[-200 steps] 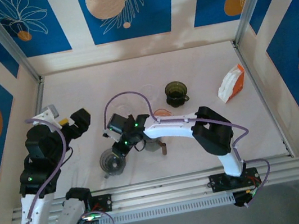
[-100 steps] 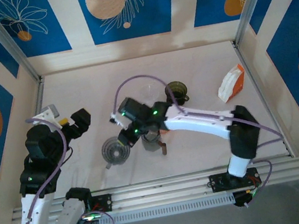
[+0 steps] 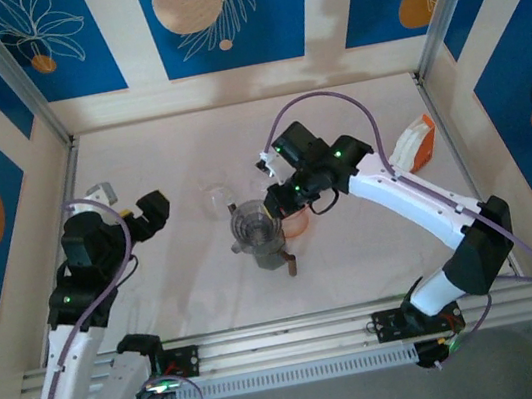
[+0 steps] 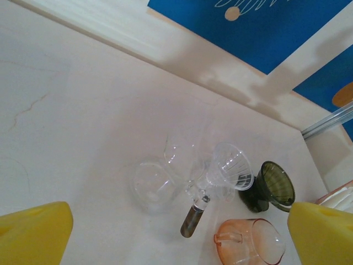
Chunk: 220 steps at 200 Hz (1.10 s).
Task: Place the coffee filter in the dripper
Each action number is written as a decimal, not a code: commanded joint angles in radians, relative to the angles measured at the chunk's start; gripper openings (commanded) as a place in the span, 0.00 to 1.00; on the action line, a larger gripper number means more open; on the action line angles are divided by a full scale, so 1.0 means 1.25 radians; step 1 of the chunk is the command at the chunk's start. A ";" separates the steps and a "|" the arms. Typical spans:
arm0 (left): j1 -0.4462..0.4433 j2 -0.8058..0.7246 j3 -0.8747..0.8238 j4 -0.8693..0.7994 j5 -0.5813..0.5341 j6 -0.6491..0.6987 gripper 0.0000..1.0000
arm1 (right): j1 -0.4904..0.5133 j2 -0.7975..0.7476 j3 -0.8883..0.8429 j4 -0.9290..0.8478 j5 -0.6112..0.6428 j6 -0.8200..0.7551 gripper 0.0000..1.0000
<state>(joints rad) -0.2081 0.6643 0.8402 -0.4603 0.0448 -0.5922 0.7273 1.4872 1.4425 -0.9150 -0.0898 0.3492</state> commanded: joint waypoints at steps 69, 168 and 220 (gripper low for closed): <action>-0.006 -0.003 -0.018 0.027 0.021 -0.003 1.00 | -0.059 0.064 -0.014 0.000 -0.044 -0.033 0.00; -0.006 0.002 -0.030 0.031 0.022 -0.002 1.00 | -0.063 0.085 -0.039 0.015 -0.054 -0.034 0.00; -0.006 0.005 -0.033 0.029 0.021 -0.003 1.00 | -0.059 0.083 -0.053 0.023 -0.058 -0.027 0.00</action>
<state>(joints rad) -0.2081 0.6720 0.8085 -0.4454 0.0517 -0.5953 0.6422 1.5940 1.3888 -0.8970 -0.1173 0.3161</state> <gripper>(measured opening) 0.998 0.086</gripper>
